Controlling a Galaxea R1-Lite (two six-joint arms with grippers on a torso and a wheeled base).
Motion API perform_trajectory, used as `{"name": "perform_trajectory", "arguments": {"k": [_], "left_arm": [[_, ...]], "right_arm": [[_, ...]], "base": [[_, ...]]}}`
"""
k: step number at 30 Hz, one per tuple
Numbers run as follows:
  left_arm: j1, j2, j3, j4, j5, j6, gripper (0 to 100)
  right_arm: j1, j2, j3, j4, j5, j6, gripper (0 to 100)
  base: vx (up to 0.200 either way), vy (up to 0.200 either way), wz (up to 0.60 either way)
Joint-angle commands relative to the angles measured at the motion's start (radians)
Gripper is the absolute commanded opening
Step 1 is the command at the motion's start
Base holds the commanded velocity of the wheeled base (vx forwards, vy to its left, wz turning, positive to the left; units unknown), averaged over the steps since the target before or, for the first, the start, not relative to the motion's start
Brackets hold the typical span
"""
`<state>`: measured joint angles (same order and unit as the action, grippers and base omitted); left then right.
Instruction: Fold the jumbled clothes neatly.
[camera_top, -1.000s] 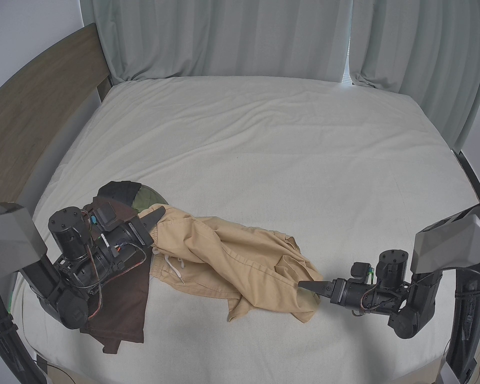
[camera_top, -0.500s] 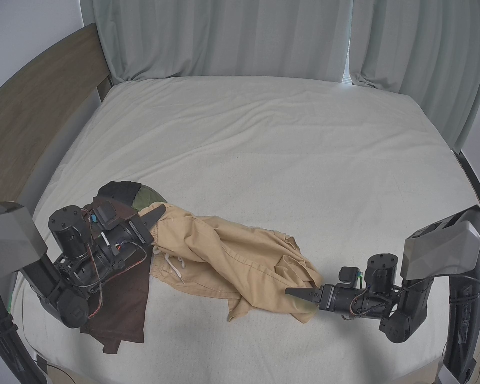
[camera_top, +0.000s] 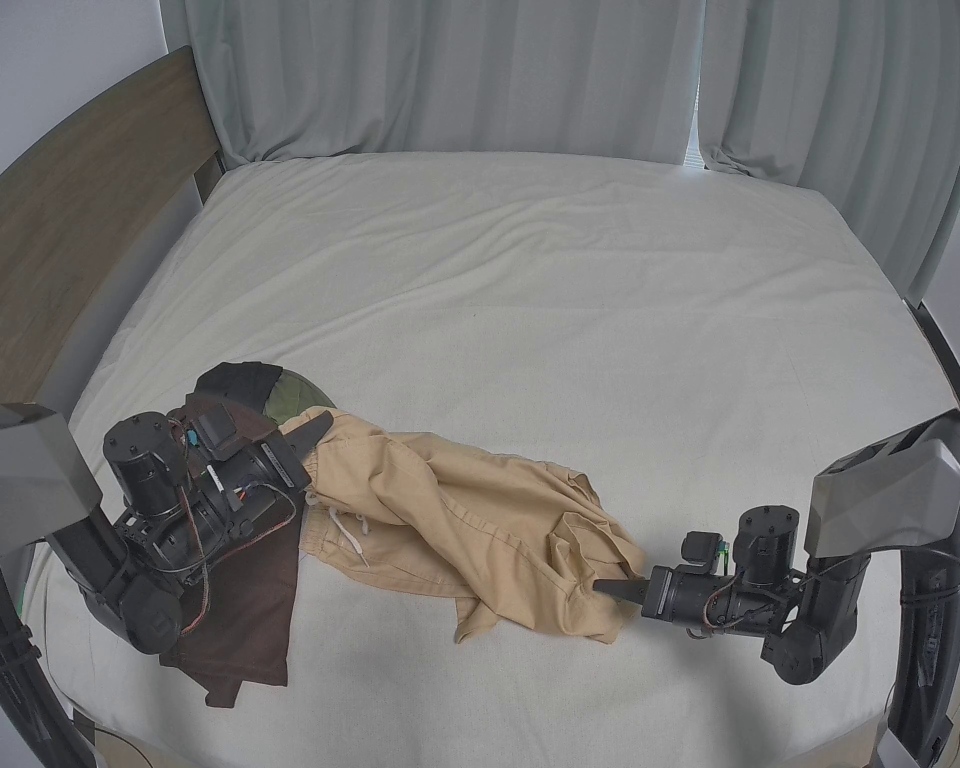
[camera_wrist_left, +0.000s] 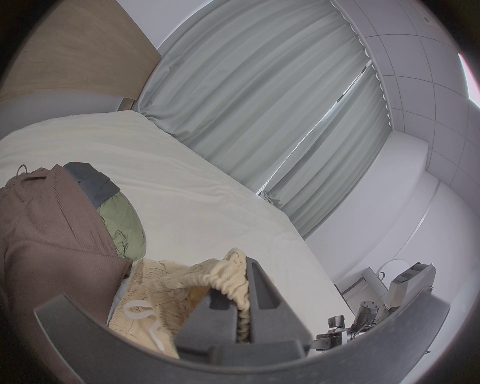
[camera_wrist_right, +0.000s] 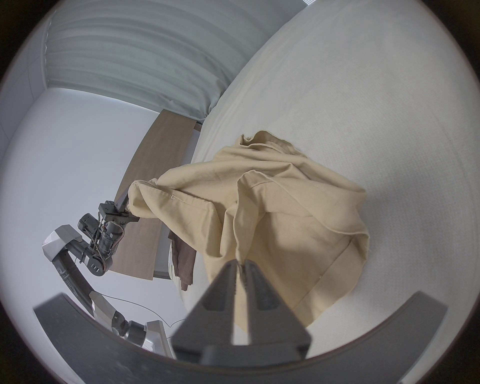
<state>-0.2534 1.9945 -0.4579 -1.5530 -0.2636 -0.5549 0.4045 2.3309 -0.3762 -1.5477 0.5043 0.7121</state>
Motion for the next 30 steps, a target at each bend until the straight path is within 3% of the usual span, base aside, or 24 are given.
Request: {"name": "perform_trajectory", "arguments": {"k": [1,15,30], "left_arm": [[-0.003,0.006,0.001,-0.001,0.0,0.0,0],[-0.007,0.006,0.004,-0.001,0.001,0.001,0],[-0.009,0.03,0.008,-0.001,0.004,0.004,0]], "right_arm": [[-0.001,-0.007,0.002,0.0,0.0,0.0,0],[-0.003,0.012,0.0,0.0,0.0,-0.002,0],[-0.035,-0.136,0.076,0.003,0.04,0.001,0]], "base": [[0.0,0.0,0.0],[0.0,0.0,0.0],[0.0,0.0,0.0]]}}
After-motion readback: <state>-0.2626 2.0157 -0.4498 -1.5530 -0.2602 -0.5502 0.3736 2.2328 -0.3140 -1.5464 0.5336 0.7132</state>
